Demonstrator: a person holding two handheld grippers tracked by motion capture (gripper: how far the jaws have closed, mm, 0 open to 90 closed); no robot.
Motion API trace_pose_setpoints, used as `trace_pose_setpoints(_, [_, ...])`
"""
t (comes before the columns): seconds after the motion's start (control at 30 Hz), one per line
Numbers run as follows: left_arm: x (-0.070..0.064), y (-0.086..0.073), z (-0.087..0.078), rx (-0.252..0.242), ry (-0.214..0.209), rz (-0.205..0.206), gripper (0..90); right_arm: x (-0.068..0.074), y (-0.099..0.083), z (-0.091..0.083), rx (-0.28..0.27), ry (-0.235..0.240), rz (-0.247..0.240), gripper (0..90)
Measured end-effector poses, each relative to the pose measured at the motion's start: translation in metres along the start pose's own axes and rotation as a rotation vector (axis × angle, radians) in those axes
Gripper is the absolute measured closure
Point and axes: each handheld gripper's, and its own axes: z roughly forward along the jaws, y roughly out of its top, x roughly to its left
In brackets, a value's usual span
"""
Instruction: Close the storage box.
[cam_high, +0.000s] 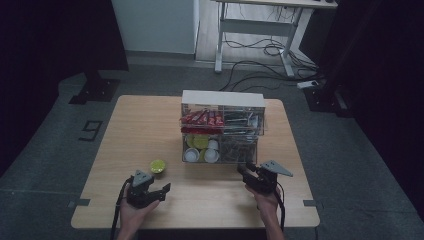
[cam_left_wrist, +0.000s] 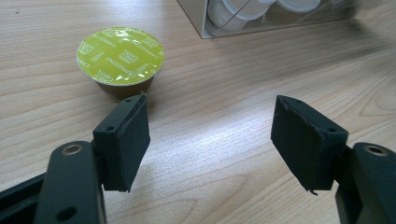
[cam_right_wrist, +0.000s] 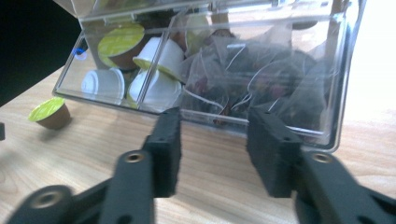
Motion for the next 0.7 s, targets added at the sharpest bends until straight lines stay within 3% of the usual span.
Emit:
trace_pose_setpoints(0.43, [0.001, 0.0, 0.001, -0.003, -0.009, 0.008, 28.9, 0.002, -0.008, -0.015, -0.035, -0.038, -0.056, 47.4])
trace_pose_setpoints(0.7, [-0.001, 0.0, 0.0, 0.001, -0.014, 0.019, 28.5, -0.011, -0.027, -0.039, -0.033, -0.066, -0.064, 47.8])
